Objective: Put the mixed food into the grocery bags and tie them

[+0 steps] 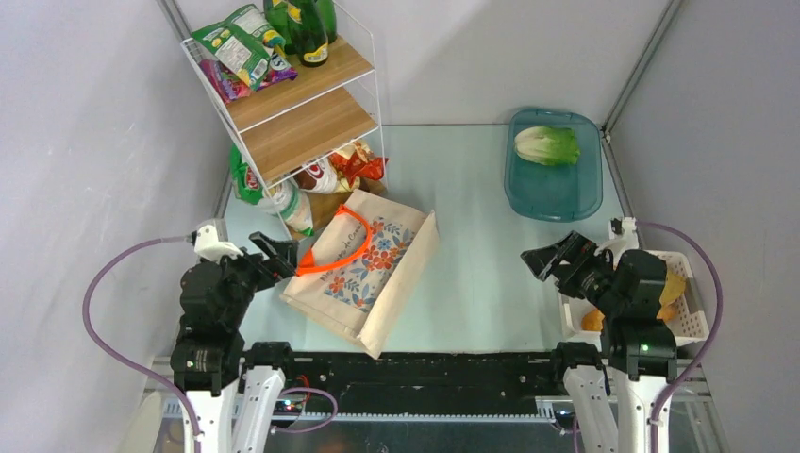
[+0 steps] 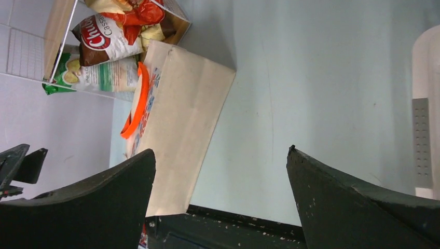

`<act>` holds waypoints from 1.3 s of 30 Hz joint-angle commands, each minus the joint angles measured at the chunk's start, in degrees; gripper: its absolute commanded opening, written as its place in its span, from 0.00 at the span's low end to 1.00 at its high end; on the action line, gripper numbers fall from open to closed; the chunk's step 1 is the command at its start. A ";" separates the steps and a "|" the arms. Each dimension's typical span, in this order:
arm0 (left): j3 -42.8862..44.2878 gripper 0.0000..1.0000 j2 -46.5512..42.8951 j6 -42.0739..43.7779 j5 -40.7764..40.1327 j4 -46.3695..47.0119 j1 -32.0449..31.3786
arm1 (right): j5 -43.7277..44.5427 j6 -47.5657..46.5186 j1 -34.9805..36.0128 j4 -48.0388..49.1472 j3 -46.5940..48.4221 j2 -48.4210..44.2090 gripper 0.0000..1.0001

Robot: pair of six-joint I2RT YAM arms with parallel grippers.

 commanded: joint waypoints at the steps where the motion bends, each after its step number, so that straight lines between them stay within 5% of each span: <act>1: 2.68 0.98 1.59 3.32 -5.81 -2.38 0.43 | -2.77 3.44 0.88 3.48 1.82 2.21 0.99; 6: 0.93 0.98 0.25 3.31 -8.45 -1.82 0.39 | 3.59 8.45 7.96 7.40 1.99 7.45 0.99; 10: -1.17 0.98 -1.28 2.76 -8.62 -0.54 0.43 | 19.47 14.17 28.09 11.04 3.15 13.59 0.99; 14: -2.50 0.98 -1.34 2.62 -7.90 0.63 0.37 | 45.05 23.02 50.41 10.85 8.18 24.41 0.99; 17: -3.04 0.98 0.03 2.22 -7.70 0.76 0.37 | 55.15 29.29 58.93 5.47 17.80 38.65 0.99; 22: -3.15 0.98 1.20 2.11 -6.99 0.75 0.38 | 53.57 33.20 65.34 4.68 26.44 53.48 0.99; 37: -4.05 0.98 1.11 1.70 -6.98 1.05 0.44 | 46.99 37.96 69.57 14.16 26.89 67.06 0.99; 39: -4.08 0.98 1.62 1.68 -6.93 1.05 0.40 | 45.14 38.19 69.09 13.83 26.87 68.12 0.93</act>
